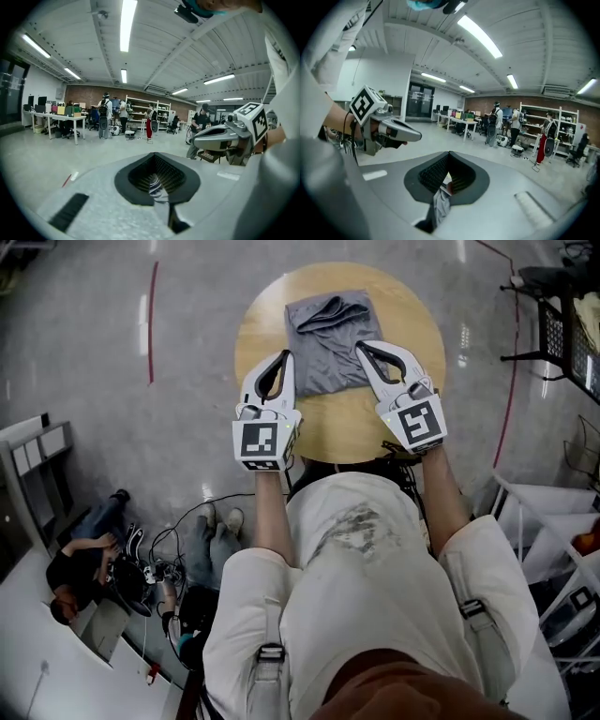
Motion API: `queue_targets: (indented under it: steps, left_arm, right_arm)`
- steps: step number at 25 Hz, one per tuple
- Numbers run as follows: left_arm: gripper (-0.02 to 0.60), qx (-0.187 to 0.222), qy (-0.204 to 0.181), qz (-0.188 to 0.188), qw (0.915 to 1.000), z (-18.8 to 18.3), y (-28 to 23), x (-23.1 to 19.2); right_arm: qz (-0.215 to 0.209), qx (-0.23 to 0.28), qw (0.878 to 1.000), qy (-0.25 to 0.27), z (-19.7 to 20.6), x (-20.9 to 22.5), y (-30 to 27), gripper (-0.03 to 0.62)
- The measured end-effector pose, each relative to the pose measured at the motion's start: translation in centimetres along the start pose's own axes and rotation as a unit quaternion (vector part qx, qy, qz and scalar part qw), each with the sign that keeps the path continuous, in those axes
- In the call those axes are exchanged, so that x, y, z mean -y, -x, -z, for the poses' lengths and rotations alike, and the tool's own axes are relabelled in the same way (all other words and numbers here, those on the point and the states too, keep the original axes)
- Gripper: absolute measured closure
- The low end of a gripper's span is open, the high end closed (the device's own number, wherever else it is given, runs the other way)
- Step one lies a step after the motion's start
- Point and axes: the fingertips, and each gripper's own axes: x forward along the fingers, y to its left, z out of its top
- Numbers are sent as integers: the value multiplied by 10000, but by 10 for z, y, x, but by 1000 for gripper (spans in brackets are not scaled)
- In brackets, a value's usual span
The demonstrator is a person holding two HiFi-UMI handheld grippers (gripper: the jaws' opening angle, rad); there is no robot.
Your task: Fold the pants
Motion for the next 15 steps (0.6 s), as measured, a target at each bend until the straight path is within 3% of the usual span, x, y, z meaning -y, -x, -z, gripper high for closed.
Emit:
queue_targets:
  steps: [5, 9, 15]
  left_arm:
    - [578, 384, -41, 170, 9991, -30, 37, 12]
    - [578, 489, -90, 266, 9984, -37, 62, 24]
    - [578, 573, -103, 328, 9978, -37, 88, 36]
  right_arm:
    - [494, 692, 9953, -457, -47, -10, 33, 588]
    - [634, 644, 9934, -711, -50, -22, 47, 588]
    - [552, 522, 9951, -637, -51, -44, 55, 588]
